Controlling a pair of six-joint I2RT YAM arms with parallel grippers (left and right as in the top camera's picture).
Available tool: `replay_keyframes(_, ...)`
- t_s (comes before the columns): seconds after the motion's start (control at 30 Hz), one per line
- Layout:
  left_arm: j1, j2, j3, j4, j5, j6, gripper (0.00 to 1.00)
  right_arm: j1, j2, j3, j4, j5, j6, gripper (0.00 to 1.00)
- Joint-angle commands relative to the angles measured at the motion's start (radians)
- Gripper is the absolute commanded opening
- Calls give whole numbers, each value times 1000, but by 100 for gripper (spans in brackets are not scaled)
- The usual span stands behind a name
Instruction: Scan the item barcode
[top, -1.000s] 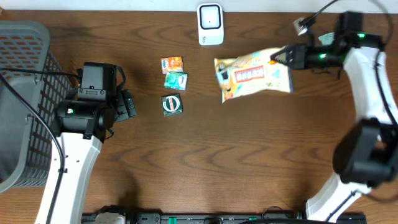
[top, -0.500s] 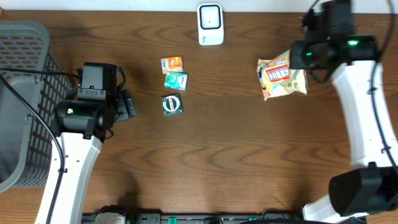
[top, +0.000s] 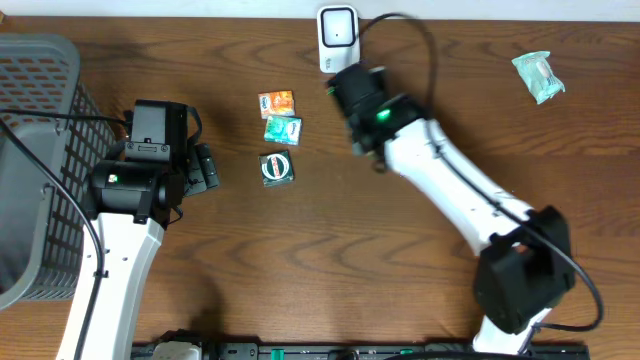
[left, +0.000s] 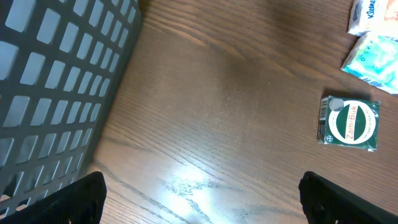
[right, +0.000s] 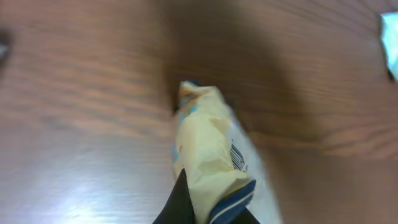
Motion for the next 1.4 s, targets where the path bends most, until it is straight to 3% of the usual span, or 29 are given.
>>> replay_keyframes(0.0, -2, 3, 16, -3, -3, -5, 97, 77, 16, -10, 8, 22, 62, 12)
replay_keyframes(0.07, -2, 3, 16, -3, -3, -5, 98, 119, 16, 0, 9, 17, 84, 34)
replay_keyframes(0.1, -2, 3, 16, -3, -3, -5, 98, 139, 16, 6, 10, -2, 83, 38)
replay_keyframes(0.23, -2, 3, 16, -3, -3, -5, 98, 169, 16, 39, -3, -84, 82, 38)
replay_keyframes(0.3, -2, 3, 16, -3, -3, -5, 98, 166, 16, 64, -26, -89, 81, 46)
replay_keyframes(0.53, -2, 3, 16, -3, -3, -5, 98, 60, 16, 156, -105, -118, 56, 52)
replay_keyframes(0.7, -2, 3, 16, -3, -3, -5, 98, -23, 16, 143, -123, -372, -37, 47)
replay_keyframes(0.83, -2, 3, 16, -3, -3, -5, 98, -66, 32, 117, -155, -409, -47, 27)
replay_keyframes(0.93, -2, 3, 16, -3, -3, -5, 98, -78, 58, 81, -146, -417, -47, 18)
replay_keyframes(1.17, -2, 3, 16, -3, -3, -5, 97, -79, 198, 7, -73, -409, -50, 11)
replay_keyframes(1.37, -2, 3, 16, -3, -3, -5, 98, -86, 304, 7, -72, -280, -8, 15)
